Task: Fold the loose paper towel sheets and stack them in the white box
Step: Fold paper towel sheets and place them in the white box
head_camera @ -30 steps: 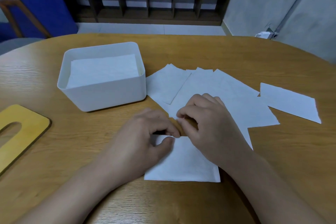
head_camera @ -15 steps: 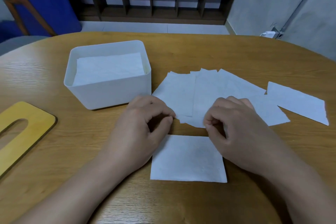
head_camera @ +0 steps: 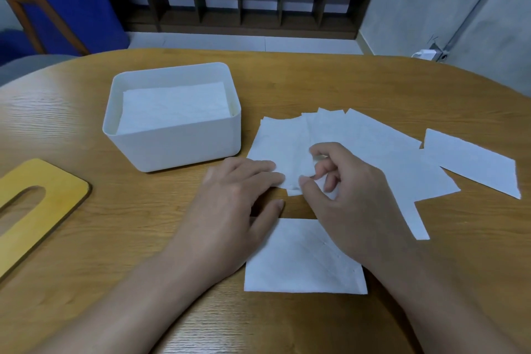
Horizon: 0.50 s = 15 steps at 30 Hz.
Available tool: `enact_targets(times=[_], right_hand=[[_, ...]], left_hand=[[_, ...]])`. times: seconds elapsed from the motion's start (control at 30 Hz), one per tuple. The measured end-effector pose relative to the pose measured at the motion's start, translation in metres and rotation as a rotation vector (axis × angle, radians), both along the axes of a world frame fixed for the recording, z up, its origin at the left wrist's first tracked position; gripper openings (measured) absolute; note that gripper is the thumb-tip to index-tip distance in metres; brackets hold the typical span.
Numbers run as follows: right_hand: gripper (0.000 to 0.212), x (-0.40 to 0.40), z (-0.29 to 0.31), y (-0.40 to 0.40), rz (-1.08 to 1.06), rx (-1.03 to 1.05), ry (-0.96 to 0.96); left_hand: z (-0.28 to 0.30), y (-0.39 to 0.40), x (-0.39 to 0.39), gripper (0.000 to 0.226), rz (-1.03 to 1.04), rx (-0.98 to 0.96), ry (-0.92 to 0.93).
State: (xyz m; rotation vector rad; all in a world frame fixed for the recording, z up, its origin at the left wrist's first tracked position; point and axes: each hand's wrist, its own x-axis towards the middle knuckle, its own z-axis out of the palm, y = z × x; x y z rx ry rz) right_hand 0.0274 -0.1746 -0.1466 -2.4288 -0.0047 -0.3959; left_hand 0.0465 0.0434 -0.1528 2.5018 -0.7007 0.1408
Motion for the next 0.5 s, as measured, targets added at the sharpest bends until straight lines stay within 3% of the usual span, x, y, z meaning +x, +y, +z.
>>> enact_targets(times=[0.2, 0.4, 0.5], right_hand=[[0.045, 0.0043, 0.0049, 0.0037, -0.035, 0.113, 0.013], [0.026, 0.0039, 0.0020, 0.0070, 0.021, 0.079, -0.096], [0.016, 0.0033, 0.0032, 0.0062, 0.056, 0.047, -0.189]], left_hand=[[-0.0010, 0.0013, 0.0000, 0.039, -0.007, 0.012, 0.005], [-0.0013, 0.0004, 0.0000, 0.037, -0.008, 0.001, -0.016], [0.0016, 0.0003, -0.0015, 0.037, 0.036, -0.108, -0.054]])
